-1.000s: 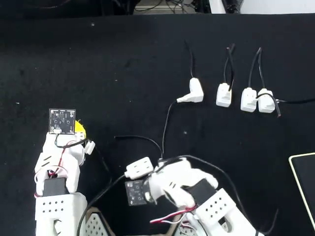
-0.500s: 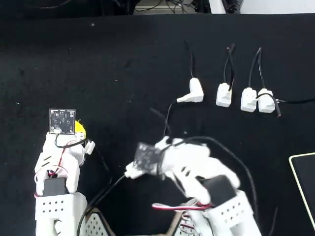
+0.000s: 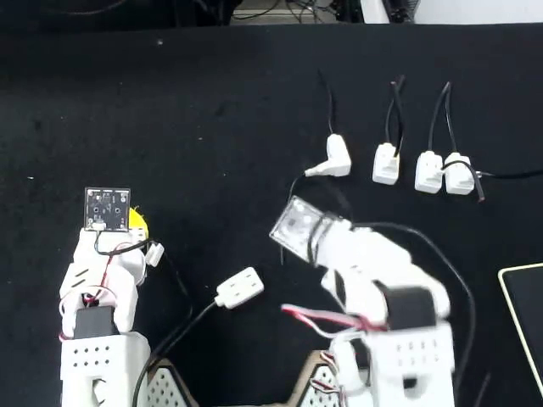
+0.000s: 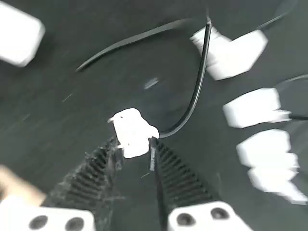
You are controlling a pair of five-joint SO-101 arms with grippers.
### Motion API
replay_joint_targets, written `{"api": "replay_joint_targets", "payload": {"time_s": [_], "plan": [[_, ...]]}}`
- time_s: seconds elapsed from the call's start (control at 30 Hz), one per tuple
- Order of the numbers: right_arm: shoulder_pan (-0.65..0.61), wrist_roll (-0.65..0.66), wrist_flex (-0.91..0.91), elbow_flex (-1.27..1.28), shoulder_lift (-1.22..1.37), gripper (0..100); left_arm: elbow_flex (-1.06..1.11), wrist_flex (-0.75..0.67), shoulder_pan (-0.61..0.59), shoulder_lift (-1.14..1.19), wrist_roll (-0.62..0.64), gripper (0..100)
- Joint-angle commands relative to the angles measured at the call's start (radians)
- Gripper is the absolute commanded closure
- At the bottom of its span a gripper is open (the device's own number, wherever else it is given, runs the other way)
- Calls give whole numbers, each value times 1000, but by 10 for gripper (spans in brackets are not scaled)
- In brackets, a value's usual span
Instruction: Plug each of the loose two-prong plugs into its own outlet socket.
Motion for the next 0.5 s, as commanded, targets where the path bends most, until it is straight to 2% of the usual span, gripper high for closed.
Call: {"api": "replay_joint_targets", "payload": {"time_s": [0.0,0.2,0.3,0.47], "plan": [[15,-2,61,-114,325,988,-70,-17,-1,-11,11,920],[-2,-38,46,-243,668,988,-70,-17,-1,-11,11,920],[-75,-43,-72,-206,736,988,-71,-17,-1,-11,11,920],[-249,-55,-384,-13,740,988,-73,-17,-4,-11,11,920]]}}
